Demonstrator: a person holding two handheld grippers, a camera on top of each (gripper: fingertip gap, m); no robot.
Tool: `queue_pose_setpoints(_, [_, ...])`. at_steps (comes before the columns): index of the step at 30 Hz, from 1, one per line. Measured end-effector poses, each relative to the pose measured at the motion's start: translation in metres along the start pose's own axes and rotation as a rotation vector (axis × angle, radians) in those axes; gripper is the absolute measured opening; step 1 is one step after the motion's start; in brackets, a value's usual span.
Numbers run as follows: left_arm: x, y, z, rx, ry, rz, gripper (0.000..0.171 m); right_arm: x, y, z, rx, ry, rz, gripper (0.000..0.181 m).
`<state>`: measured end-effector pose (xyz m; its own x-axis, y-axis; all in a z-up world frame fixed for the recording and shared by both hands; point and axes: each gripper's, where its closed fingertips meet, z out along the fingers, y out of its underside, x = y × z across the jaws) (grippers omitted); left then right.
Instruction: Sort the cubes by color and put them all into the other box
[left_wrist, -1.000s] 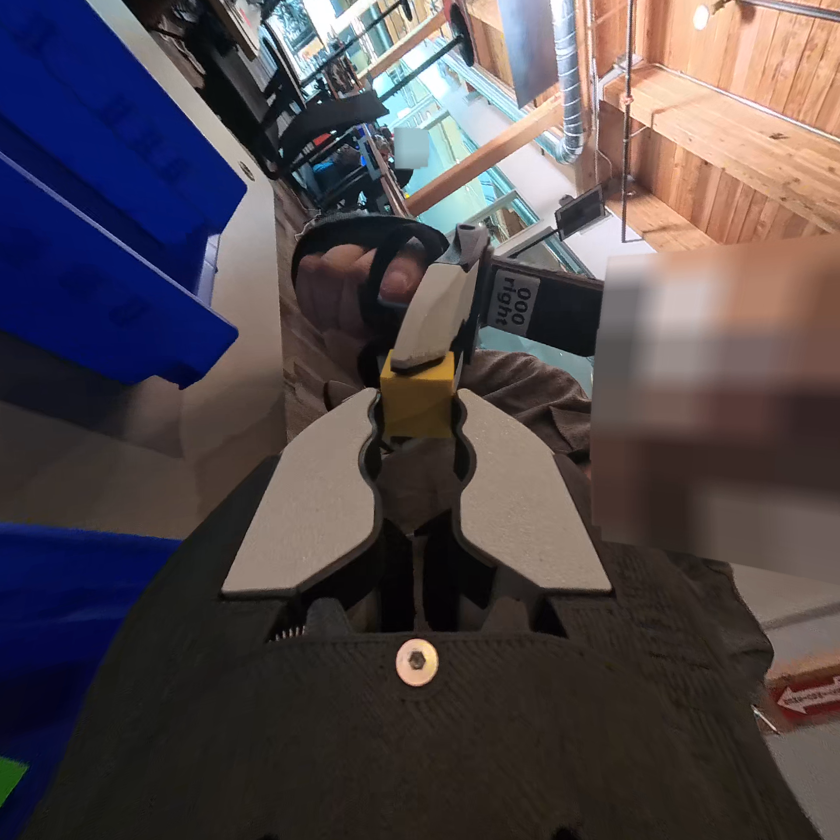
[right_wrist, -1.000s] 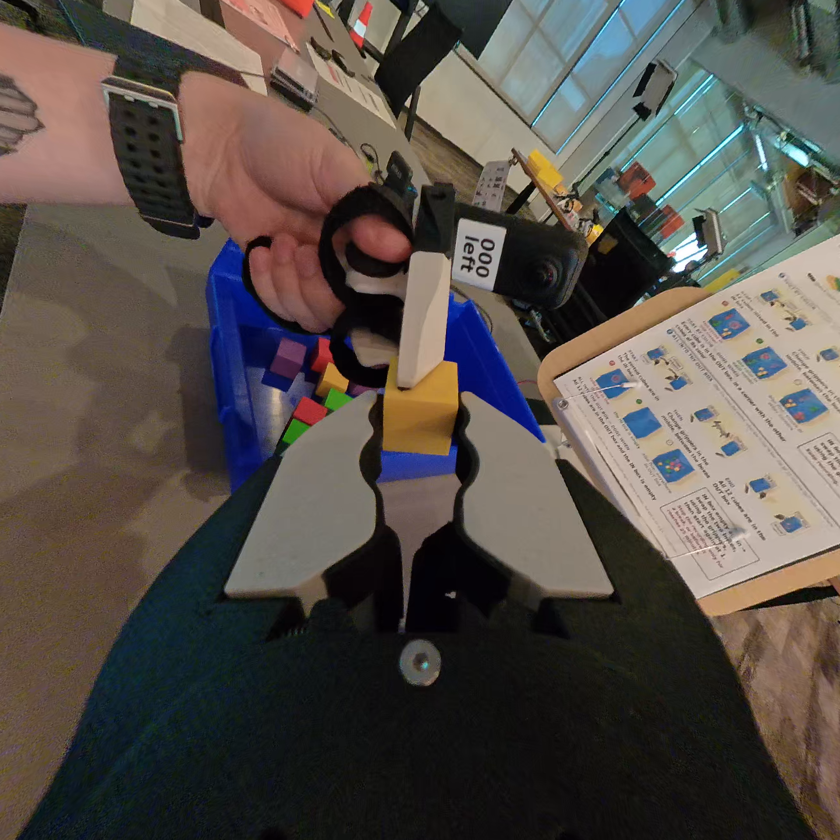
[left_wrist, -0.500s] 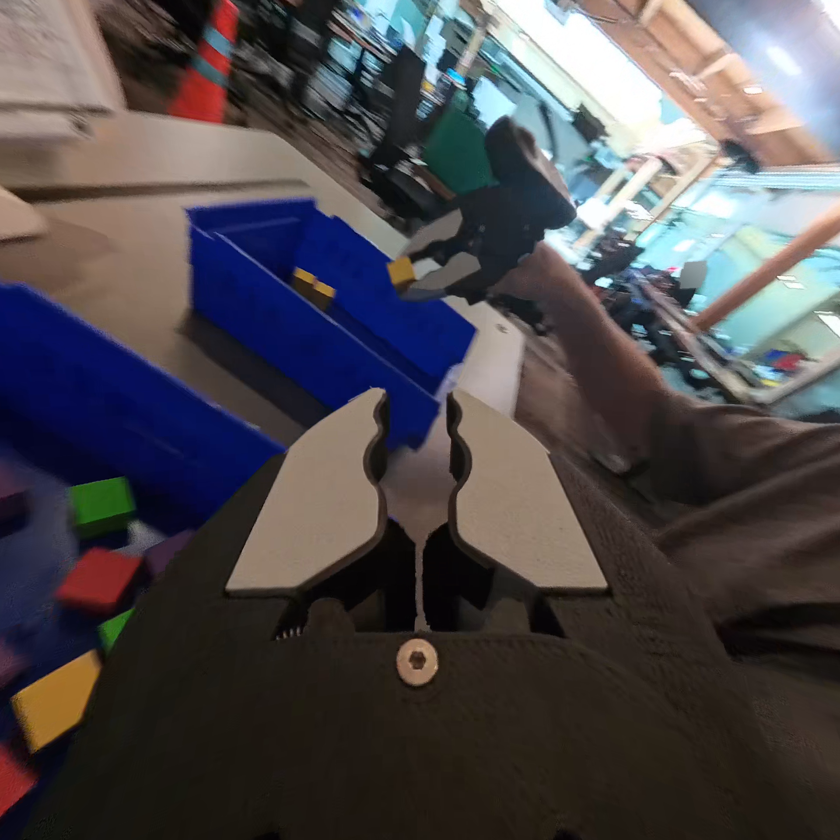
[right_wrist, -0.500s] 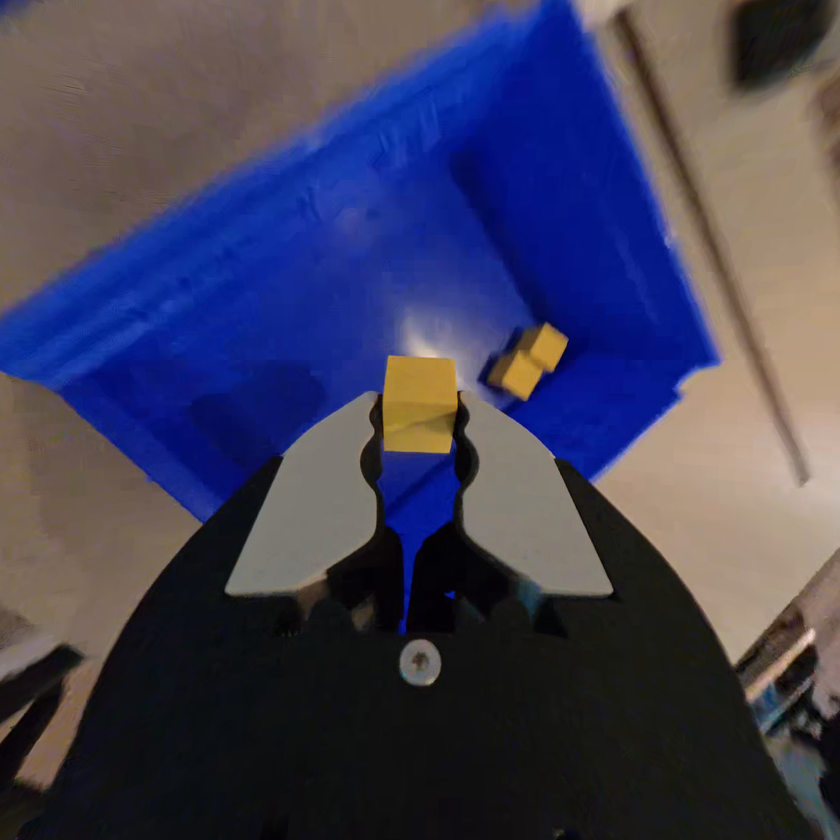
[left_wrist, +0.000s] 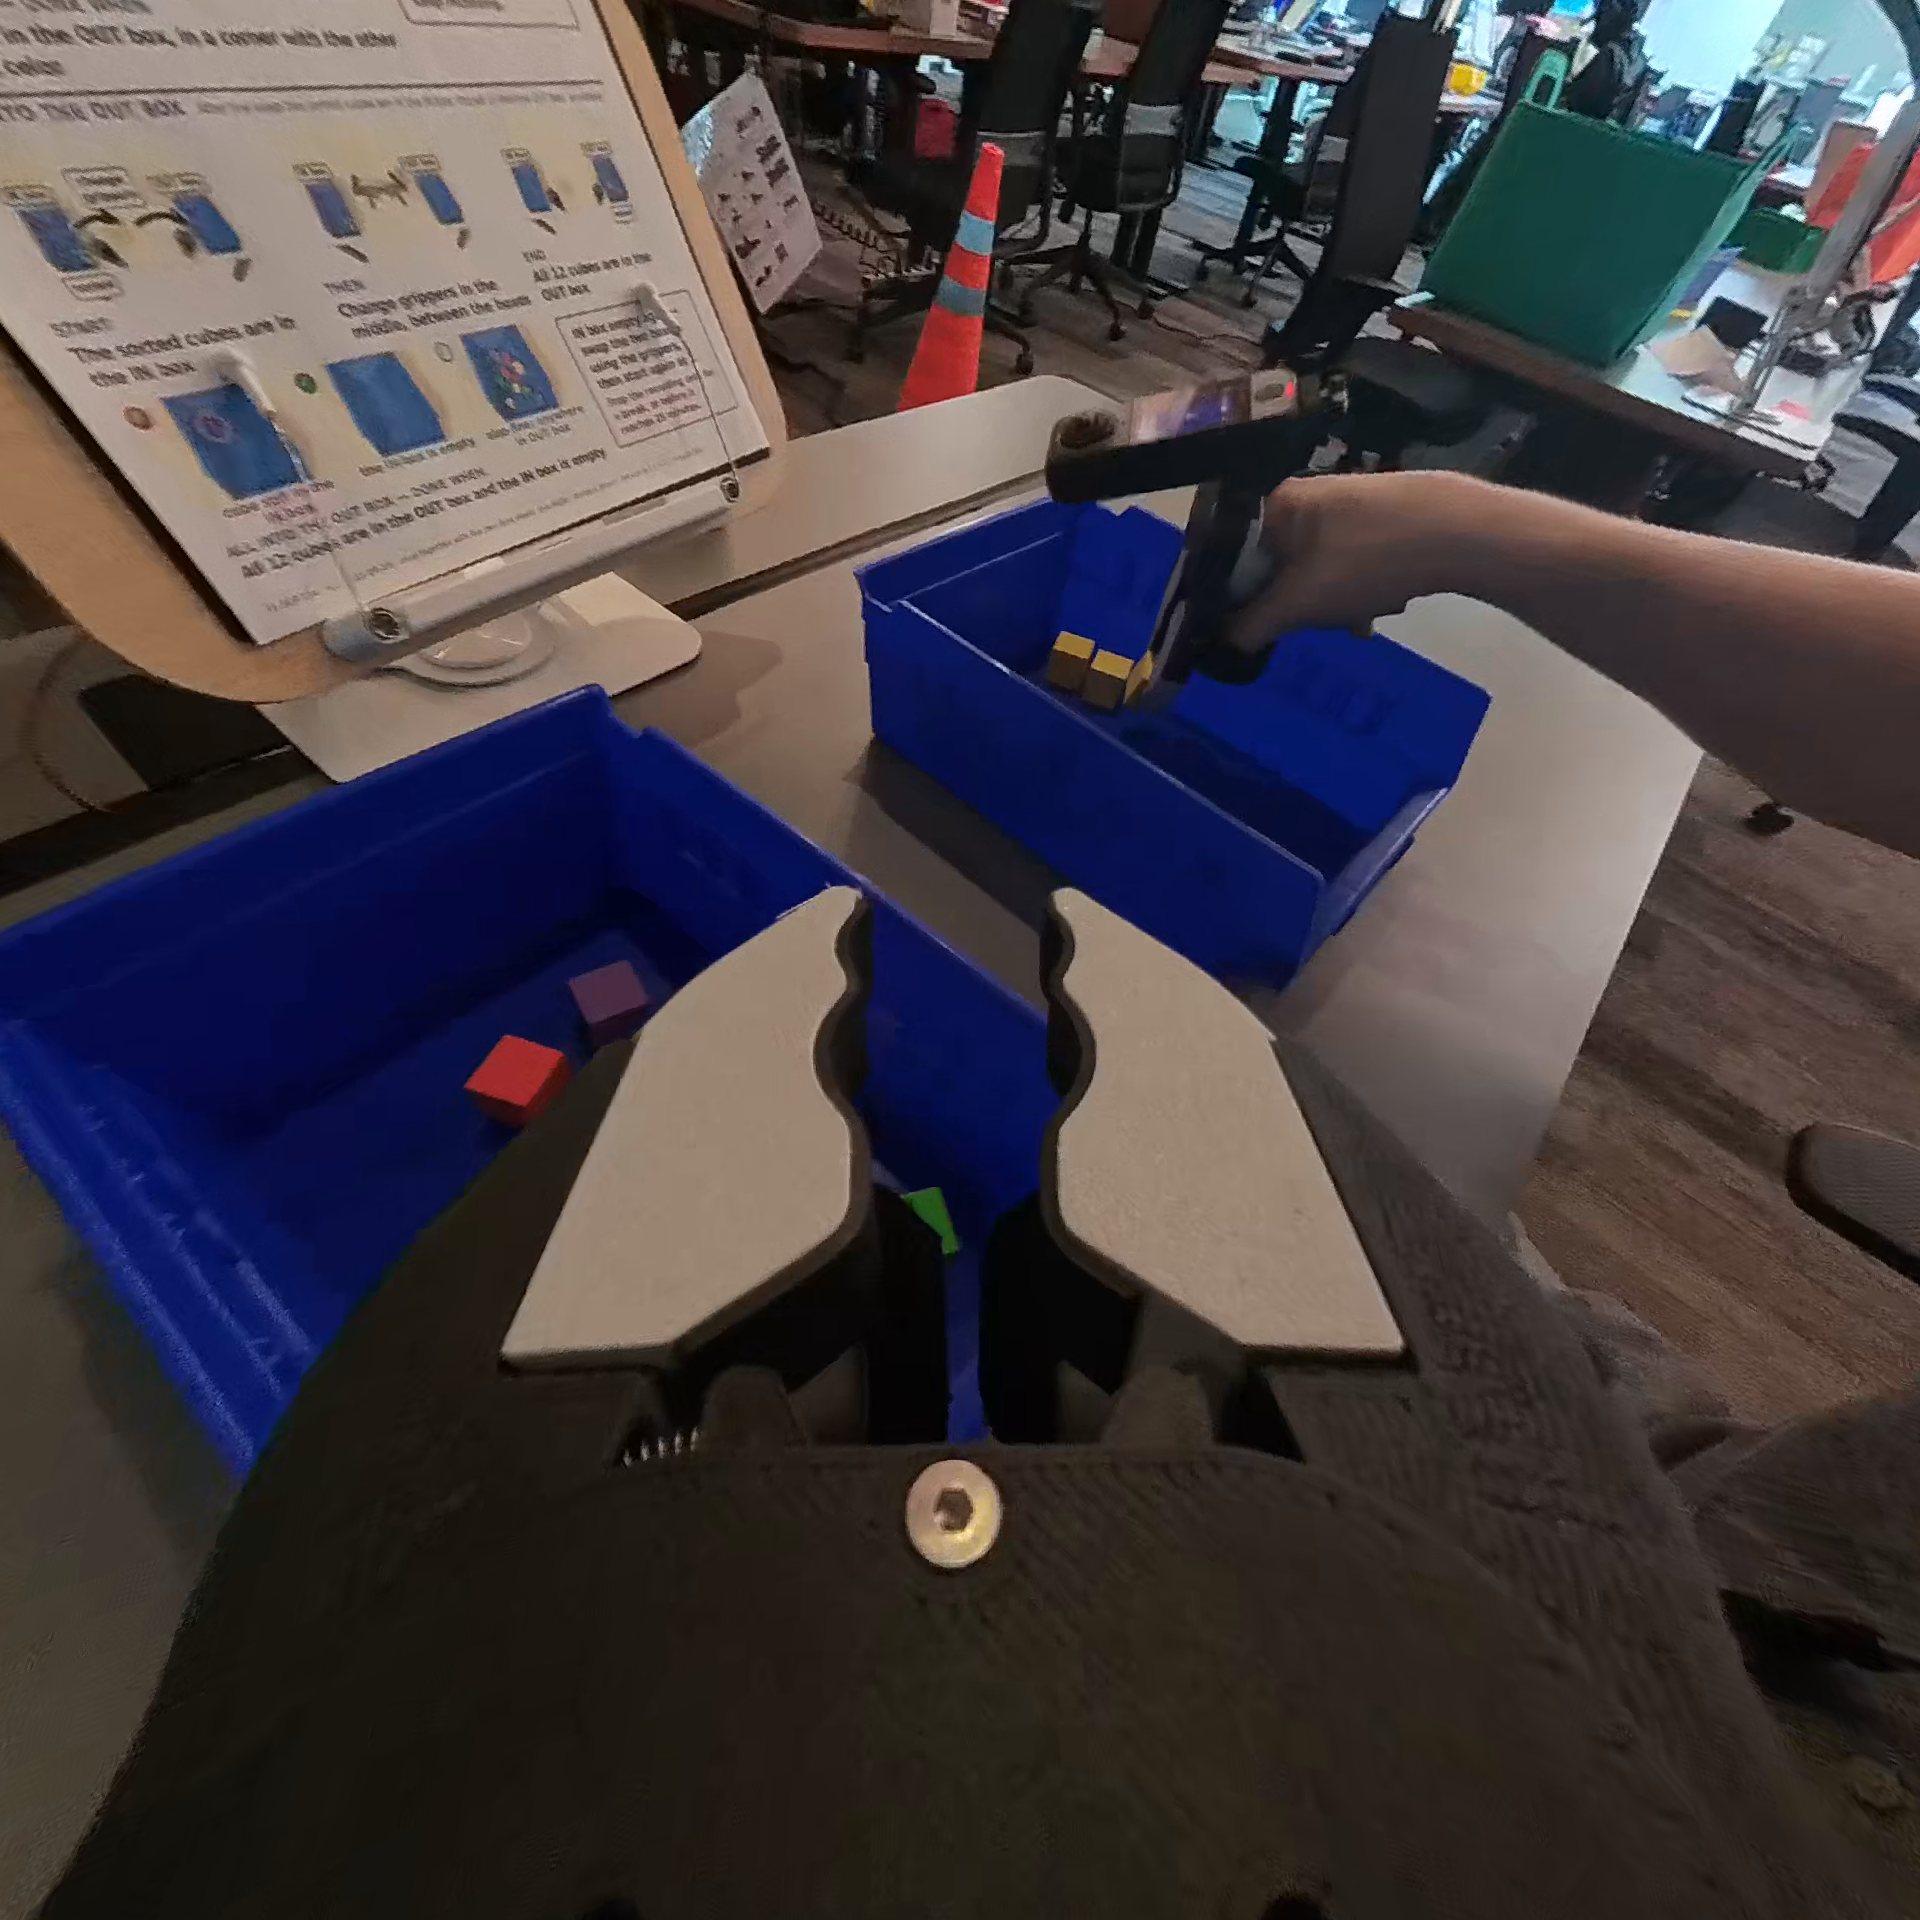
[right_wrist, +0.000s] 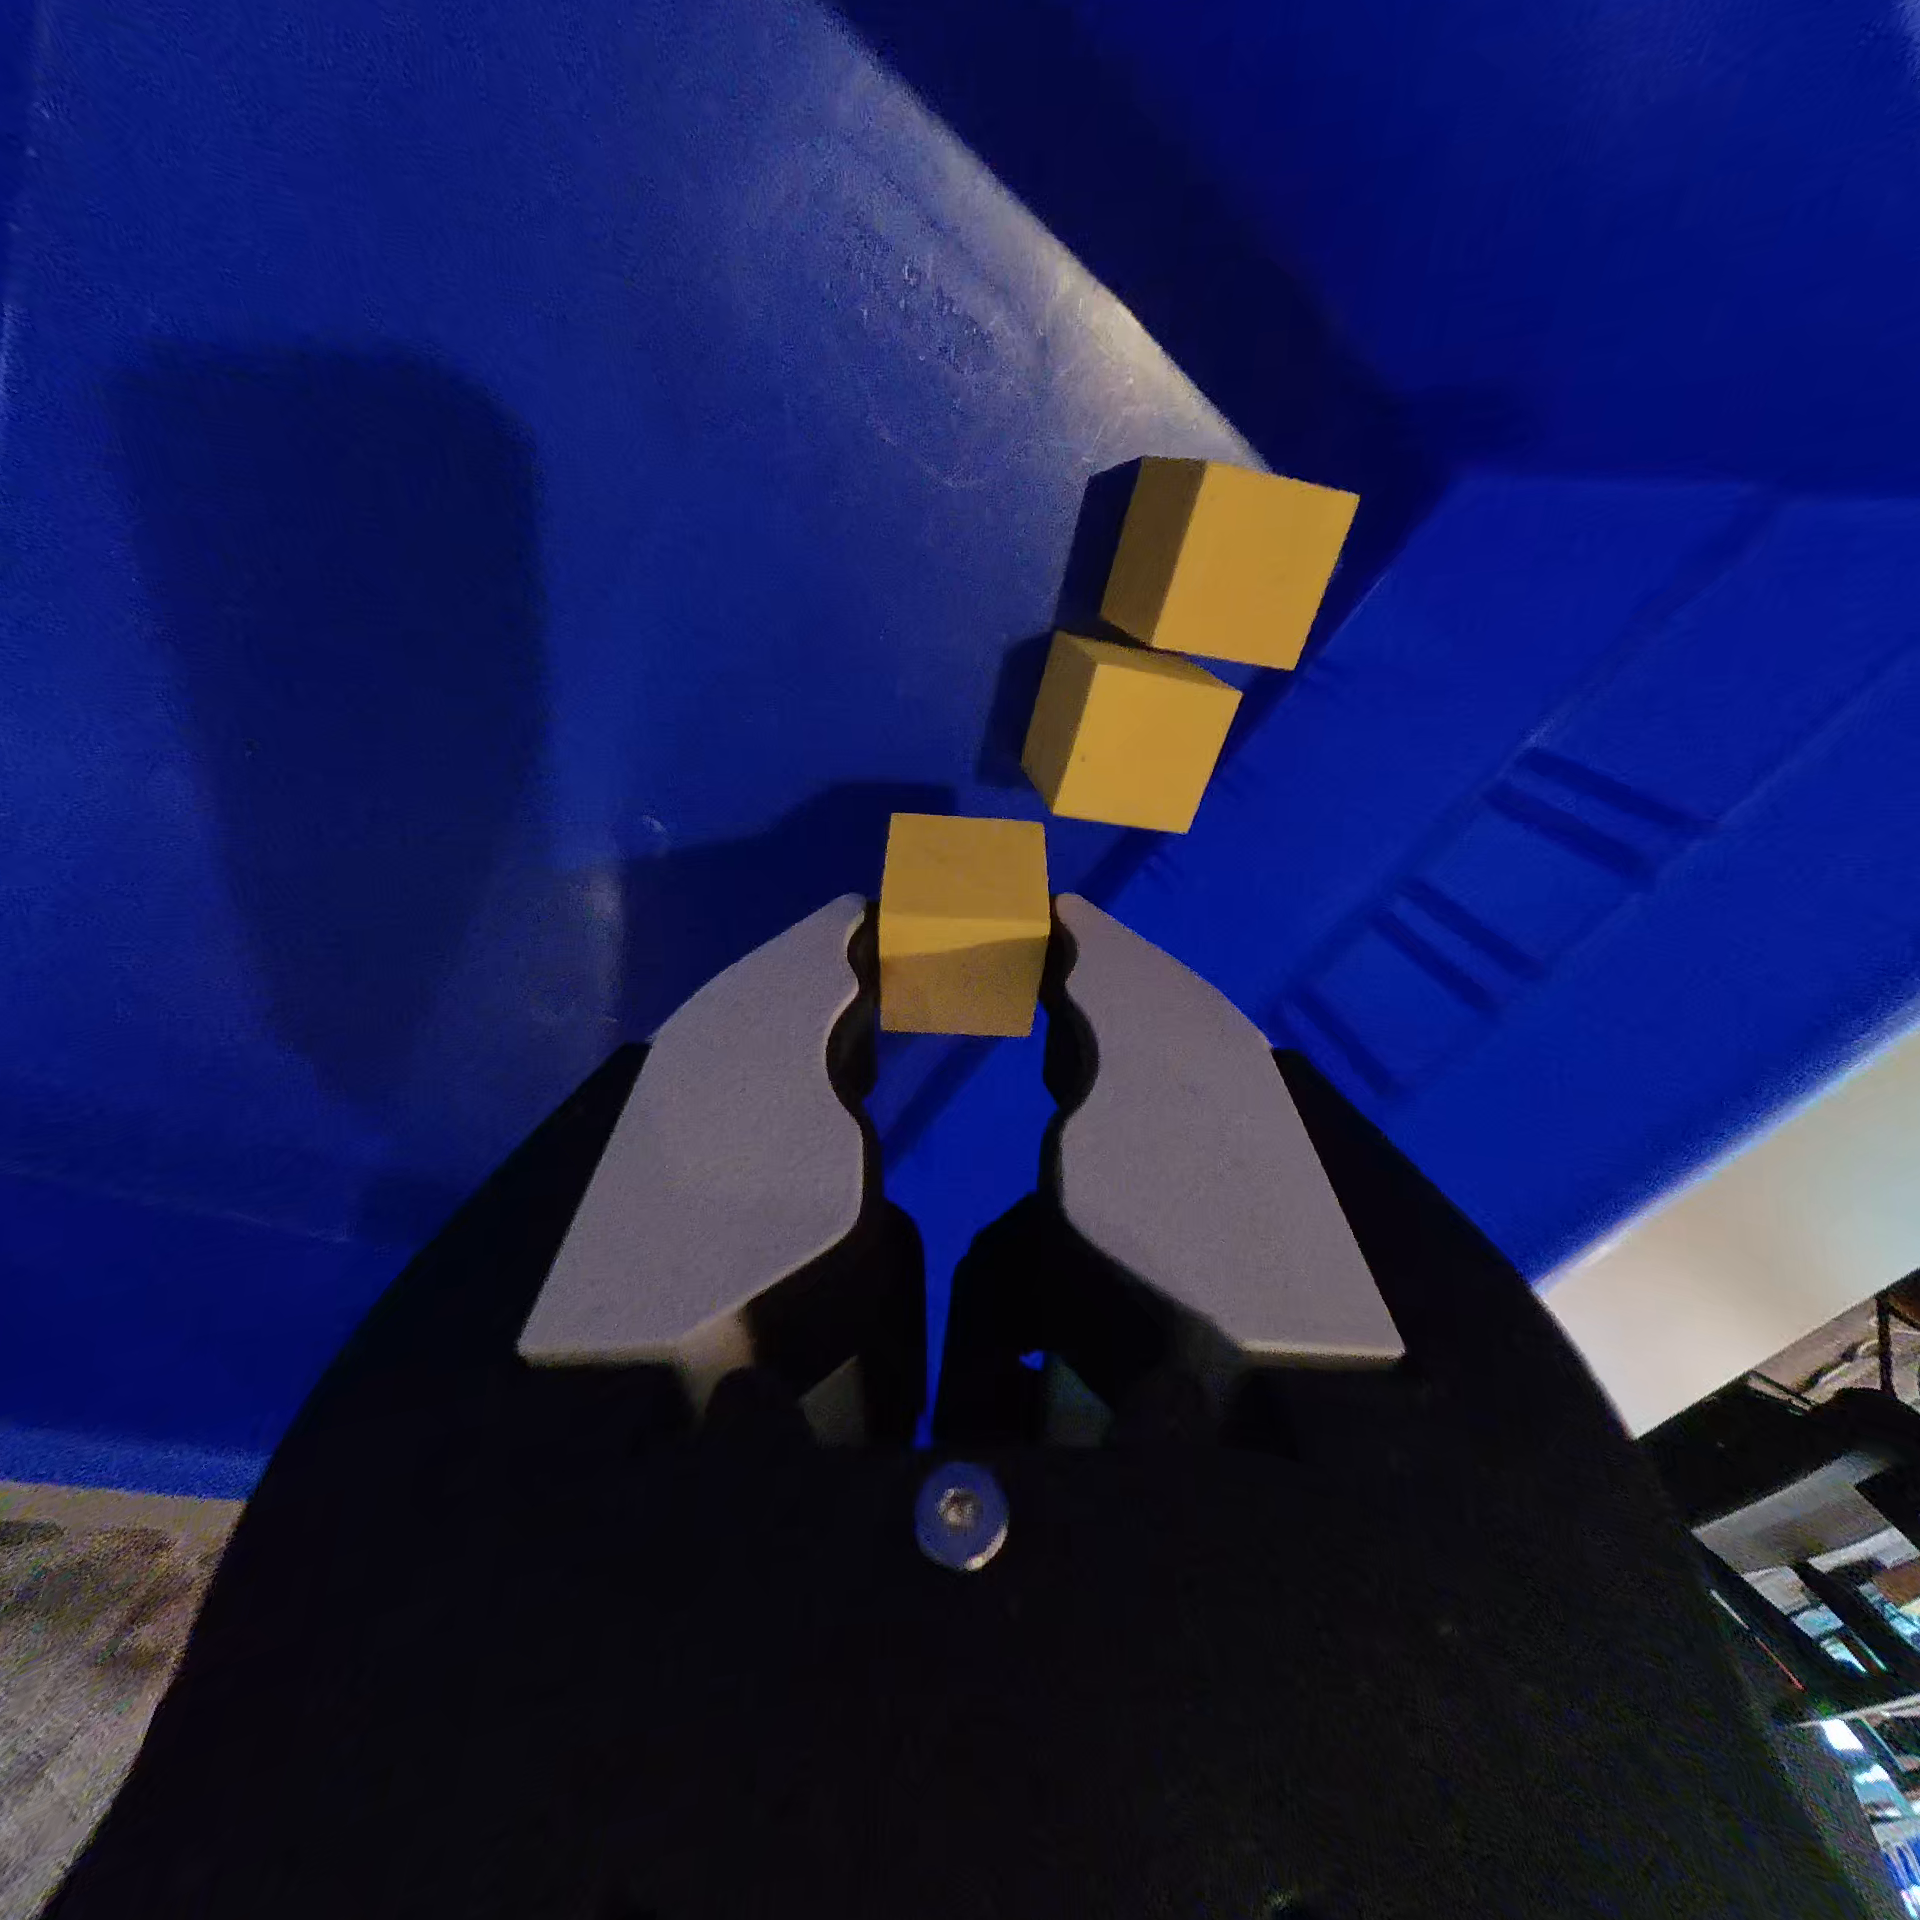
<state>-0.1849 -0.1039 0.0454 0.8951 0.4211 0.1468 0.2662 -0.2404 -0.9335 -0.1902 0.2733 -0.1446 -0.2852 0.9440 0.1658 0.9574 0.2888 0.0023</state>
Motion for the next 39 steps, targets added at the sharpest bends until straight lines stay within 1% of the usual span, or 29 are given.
queue_pose_setpoints(3, [-0.006,-0.006,-0.009,0.034,-0.006,-0.019,0.031,0.001,-0.002,0.006,-0.011,0.009,0.010,0.029])
queue_pose_setpoints(6, [-0.011,-0.008,-0.014,0.049,-0.026,-0.016,0.031,-0.003,-0.007,0.004,0.002,-0.013,0.023,0.029])
queue_pose_setpoints(8, [-0.015,-0.009,-0.017,0.050,-0.044,-0.014,0.031,-0.013,-0.011,0.000,0.014,-0.070,0.035,0.029])
queue_pose_setpoints(10, [-0.017,-0.011,-0.019,0.059,-0.050,-0.015,0.032,-0.026,-0.025,-0.007,0.077,-0.153,0.046,0.029])
queue_pose_setpoints(12, [-0.017,-0.011,-0.020,0.063,-0.052,-0.015,0.032,-0.018,-0.042,-0.012,0.139,-0.118,0.058,0.029])
queue_pose_setpoints(14, [-0.018,-0.010,-0.020,0.056,-0.058,-0.011,0.032,-0.011,-0.055,-0.012,0.167,-0.104,0.081,0.029])
queue_pose_setpoints(17, [-0.015,-0.009,-0.019,0.044,-0.055,-0.004,0.032,-0.002,-0.063,-0.002,0.132,-0.098,0.119,0.029])
queue_pose_setpoints(21, [-0.015,-0.010,-0.021,0.045,-0.064,0.002,0.032,0.005,-0.062,0.014,0.053,-0.099,0.155,0.029])
queue_pose_setpoints(24, [-0.018,-0.011,-0.026,0.052,-0.071,-0.002,0.031,0.010,-0.063,0.019,0.042,-0.095,0.182,0.030])
queue_pose_setpoints(25, [-0.019,-0.012,-0.027,0.057,-0.074,-0.004,0.031,0.011,-0.064,0.020,0.044,-0.099,0.187,0.033])
queue_pose_setpoints(27, [-0.019,-0.014,-0.030,0.066,-0.077,-0.006,0.031,0.011,-0.064,0.021,0.043,-0.098,0.193,0.045])
queue_pose_setpoints(29, [-0.019,-0.014,-0.030,0.069,-0.080,-0.005,0.031,0.010,-0.066,0.019,0.056,-0.099,0.186,0.050])
queue_pose_setpoints(31, [-0.019,-0.013,-0.028,0.061,-0.081,-0.003,0.031,0.007,-0.068,0.014,0.079,-0.109,0.179,0.052])
queue_pose_setpoints(34, [-0.019,-0.007,-0.022,0.029,-0.080,0.000,0.031,-0.003,-0.066,0.002,0.104,-0.153,0.174,0.053])
queue_pose_setpoints(36, [-0.022,0.003,-0.014,-0.029,-0.097,0.009,0.031,-0.012,-0.061,-0.012,0.132,-0.174,0.152,0.053])
queue_pose_setpoints(38, [-0.036,0.024,-0.002,-0.152,-0.152,0.022,0.031,-0.024,-0.056,-0.029,0.188,-0.192,0.112,0.053])
queue_pose_setpoints(39, [-0.045,0.038,0.006,-0.240,-0.182,0.019,0.031,-0.031,-0.053,-0.038,0.221,-0.199,0.096,0.052])
